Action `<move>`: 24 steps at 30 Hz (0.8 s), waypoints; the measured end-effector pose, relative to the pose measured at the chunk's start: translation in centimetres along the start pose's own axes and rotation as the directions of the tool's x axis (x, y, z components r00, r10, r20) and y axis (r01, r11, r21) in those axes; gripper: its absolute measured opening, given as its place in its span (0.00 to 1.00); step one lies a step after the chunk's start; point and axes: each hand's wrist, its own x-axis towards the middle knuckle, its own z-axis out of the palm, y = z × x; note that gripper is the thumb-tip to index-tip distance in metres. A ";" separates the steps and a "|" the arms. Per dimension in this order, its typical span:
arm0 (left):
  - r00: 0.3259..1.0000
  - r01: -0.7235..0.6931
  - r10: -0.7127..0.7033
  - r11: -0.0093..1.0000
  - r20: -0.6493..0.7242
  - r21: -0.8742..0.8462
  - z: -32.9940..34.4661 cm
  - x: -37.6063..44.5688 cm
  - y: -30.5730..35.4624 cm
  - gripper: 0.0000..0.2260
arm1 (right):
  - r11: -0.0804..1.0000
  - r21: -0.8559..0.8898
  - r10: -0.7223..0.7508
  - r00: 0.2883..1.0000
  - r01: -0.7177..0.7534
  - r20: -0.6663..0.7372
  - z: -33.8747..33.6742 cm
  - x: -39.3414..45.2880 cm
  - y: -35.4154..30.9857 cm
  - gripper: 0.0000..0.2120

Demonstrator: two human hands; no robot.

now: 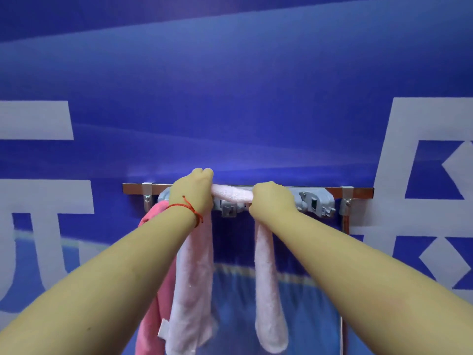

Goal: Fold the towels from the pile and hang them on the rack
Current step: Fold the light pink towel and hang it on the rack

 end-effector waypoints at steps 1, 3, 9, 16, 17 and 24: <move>1.000 0.011 -0.011 1.000 0.003 -0.005 0.2 0.6 -0.2 0.08 | 1.000 -0.009 0.006 1.000 -0.006 -0.015 0.2 0.8 -0.1 0.02; 0.999 0.030 -0.030 1.000 0.013 -0.009 0.8 1.7 -0.3 0.08 | 0.999 -0.041 0.015 0.999 -0.016 -0.038 0.7 2.2 -0.2 0.03; 0.997 0.048 -0.052 0.996 0.049 0.071 3.2 3.1 -0.3 0.09 | 0.983 -0.183 -0.037 0.997 0.025 -0.065 3.1 2.9 -0.8 0.09; 0.987 -0.157 0.145 0.963 0.071 0.218 5.9 1.1 -0.6 0.10 | 0.940 -0.325 -0.129 0.991 0.108 -0.044 6.5 1.6 -0.5 0.12; 0.982 -0.184 0.171 0.957 0.074 0.224 6.1 0.9 -0.5 0.09 | 0.938 -0.327 -0.138 0.990 0.118 -0.039 6.9 1.2 -0.6 0.11; 0.973 -0.226 0.216 0.963 0.079 0.149 7.0 -1.7 0.5 0.11 | 0.917 -0.372 -0.166 0.986 0.144 -0.027 8.7 -0.4 -0.4 0.17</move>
